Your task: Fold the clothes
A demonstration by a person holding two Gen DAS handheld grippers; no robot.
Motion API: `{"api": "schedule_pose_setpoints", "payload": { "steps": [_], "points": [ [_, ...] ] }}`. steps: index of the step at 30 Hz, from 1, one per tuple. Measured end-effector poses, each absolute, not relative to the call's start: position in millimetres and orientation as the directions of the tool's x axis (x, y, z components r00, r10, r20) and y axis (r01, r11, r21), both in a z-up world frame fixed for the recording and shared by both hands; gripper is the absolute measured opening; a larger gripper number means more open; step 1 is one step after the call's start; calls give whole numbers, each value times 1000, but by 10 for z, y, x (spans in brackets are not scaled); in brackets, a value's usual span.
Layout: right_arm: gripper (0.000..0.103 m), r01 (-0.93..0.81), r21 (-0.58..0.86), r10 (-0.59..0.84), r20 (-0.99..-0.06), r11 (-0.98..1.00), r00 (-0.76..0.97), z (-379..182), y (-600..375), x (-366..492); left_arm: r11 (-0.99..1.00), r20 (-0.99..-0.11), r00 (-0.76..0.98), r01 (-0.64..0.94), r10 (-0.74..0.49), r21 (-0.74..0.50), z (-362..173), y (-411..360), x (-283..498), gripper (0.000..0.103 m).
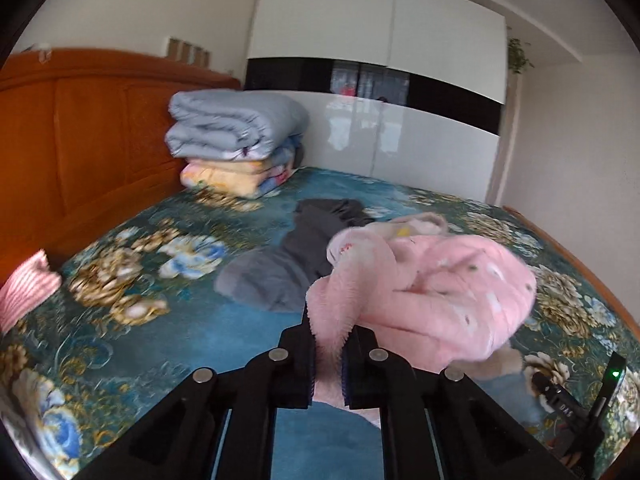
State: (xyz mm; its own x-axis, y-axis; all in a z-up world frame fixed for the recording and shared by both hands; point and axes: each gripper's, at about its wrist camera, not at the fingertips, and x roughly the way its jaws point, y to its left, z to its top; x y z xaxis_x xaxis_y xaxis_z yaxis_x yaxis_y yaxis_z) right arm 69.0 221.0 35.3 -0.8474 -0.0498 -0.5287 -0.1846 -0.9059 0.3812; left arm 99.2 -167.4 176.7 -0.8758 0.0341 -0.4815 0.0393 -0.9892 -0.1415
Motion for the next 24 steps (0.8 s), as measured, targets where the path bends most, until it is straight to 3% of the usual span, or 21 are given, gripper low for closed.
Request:
{"api": "schedule_pose_setpoints", "payload": {
  "steps": [4, 8, 17, 24],
  "points": [
    [103, -128, 413, -111, -507, -901, -855, 392, 2072, 716, -982, -591, -806, 106, 8, -158, 1363, -2025, 1090, 10],
    [103, -93, 422, -150, -507, -902, -849, 377, 1958, 700, -968, -681, -728, 101, 85, -229, 907, -2170, 1139, 10],
    [103, 5, 354, -187, -482, -935, -856, 827, 1946, 240, -917, -726, -657, 131, 204, -376, 221, -2380, 937, 10],
    [103, 56, 332, -222, -488, -942, -844, 1326, 2013, -481, -869, -701, -652, 129, 289, -478, -22, -2522, 890, 15]
  ]
}}
